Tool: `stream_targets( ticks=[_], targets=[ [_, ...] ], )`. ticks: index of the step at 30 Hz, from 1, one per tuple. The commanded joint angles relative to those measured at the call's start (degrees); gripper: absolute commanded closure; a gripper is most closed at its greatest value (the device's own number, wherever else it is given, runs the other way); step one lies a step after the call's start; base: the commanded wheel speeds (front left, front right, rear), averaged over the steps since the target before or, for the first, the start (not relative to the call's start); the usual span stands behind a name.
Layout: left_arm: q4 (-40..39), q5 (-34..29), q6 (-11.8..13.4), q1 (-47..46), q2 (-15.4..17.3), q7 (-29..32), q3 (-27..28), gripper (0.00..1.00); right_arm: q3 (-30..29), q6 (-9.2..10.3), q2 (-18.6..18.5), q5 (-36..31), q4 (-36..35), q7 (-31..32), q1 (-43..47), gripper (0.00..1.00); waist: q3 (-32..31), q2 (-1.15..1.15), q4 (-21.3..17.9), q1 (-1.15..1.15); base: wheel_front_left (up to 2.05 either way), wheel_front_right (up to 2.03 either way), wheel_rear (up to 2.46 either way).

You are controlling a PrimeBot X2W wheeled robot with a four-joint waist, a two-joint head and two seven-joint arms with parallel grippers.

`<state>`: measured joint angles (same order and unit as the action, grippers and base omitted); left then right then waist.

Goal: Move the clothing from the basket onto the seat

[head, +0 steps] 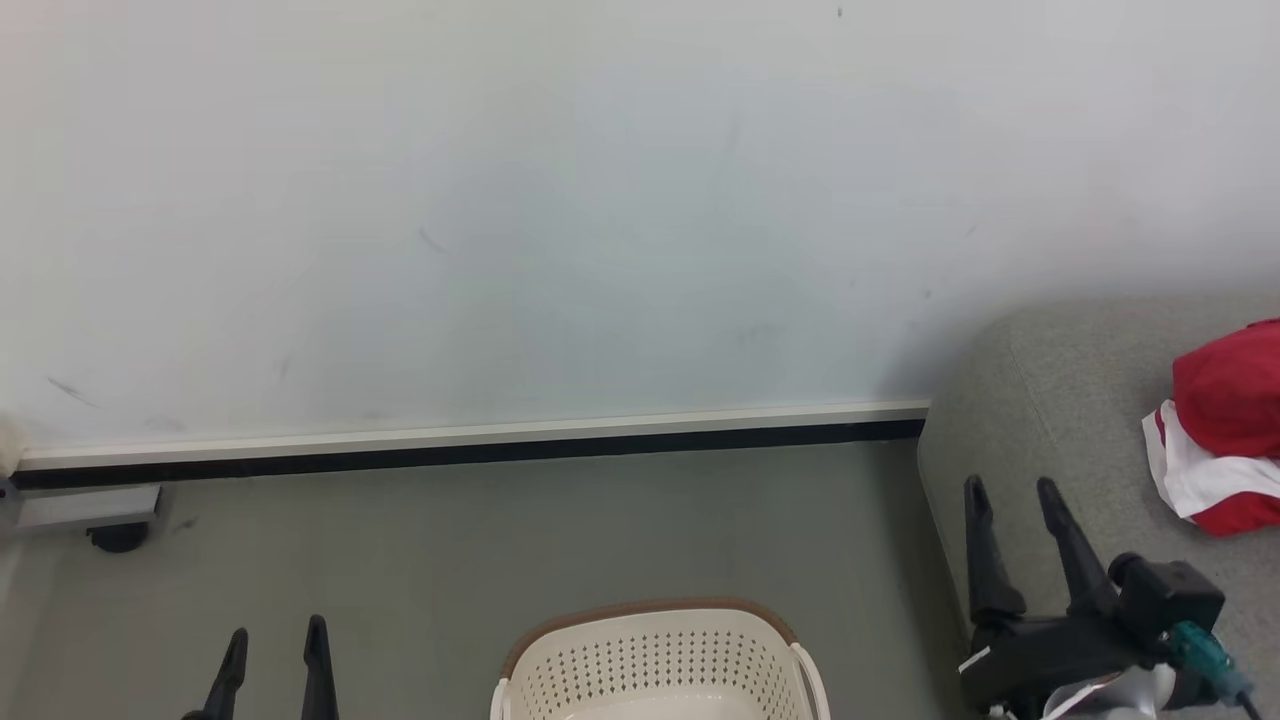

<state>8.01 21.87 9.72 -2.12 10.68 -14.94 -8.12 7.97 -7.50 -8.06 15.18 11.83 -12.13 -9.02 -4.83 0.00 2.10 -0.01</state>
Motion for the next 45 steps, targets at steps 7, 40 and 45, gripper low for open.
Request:
stream_targets(
  ticks=[7,40,45],
  targets=[
    [-5.5,-4.1,-1.2,3.9,-0.2,-0.3,2.9,0.00,-1.8,0.01,3.9,-8.0,-3.1,-1.6,5.8,0.00,-0.8,0.00,0.2,0.01,0.00,0.00,0.00],
    [-4.1,-11.4,-8.9,7.6,-7.8,-0.3,11.5,0.00,0.3,0.01,5.2,-15.0,-1.5,-3.1,8.9,0.00,0.3,0.00,-2.2,0.01,0.00,0.00,0.00],
    [-4.3,-10.2,-8.2,7.5,-7.8,-0.3,10.8,0.00,0.3,0.01,5.2,-14.5,-1.4,-3.1,8.6,0.00,0.4,0.00,-2.6,0.01,0.00,0.00,0.00]
  ],
)
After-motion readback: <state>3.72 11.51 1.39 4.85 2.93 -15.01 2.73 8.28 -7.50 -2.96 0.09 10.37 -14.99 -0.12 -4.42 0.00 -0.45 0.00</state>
